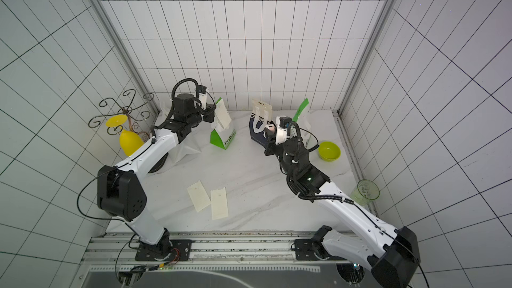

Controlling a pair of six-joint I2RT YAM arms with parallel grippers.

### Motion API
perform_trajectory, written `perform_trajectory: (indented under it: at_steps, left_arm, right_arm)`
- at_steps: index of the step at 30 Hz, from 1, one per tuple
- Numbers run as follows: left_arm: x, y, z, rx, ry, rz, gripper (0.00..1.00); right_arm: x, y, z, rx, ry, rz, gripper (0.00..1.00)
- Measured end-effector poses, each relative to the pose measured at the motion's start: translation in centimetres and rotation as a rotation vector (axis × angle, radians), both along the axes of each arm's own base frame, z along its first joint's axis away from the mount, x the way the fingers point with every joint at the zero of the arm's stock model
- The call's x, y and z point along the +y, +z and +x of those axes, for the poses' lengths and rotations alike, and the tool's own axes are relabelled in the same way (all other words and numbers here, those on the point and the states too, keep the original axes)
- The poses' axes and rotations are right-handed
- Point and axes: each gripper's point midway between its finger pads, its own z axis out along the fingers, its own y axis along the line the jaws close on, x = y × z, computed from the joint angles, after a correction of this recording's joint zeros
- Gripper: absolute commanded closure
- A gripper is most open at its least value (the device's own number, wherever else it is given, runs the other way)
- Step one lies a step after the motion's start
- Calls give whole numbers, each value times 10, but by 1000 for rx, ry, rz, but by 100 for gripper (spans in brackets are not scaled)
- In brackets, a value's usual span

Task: Staple the receipts to the bags
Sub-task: Place the stapler at the center of the board.

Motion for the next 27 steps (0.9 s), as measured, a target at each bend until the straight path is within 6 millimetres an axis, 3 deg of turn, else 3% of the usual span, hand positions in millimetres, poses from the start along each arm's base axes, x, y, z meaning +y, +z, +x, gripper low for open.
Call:
perform_trajectory:
  at_steps: [4, 7, 13, 17, 22, 27]
  left_arm:
    - [9, -9, 16, 20, 35, -8, 98]
    - [9, -10, 21, 23, 40, -21, 65]
    - [5, -5, 22, 14, 29, -56, 43]
    - [2, 0, 22, -1, 15, -75, 35]
    - [3, 10, 20, -14, 9, -98, 32]
    - [5, 40, 9, -75, -2, -133, 30]
  right_arm:
    - [6, -21, -6, 81, 48, -14, 97]
    - [12, -41, -13, 163, 94, -36, 97]
    - [11, -98, -23, 374, 135, -120, 98]
    - [-4, -140, -24, 532, 115, -150, 97]
    - [-23, -208, -37, 774, 92, -221, 96]
    - [-34, -260, -49, 965, 76, -286, 93]
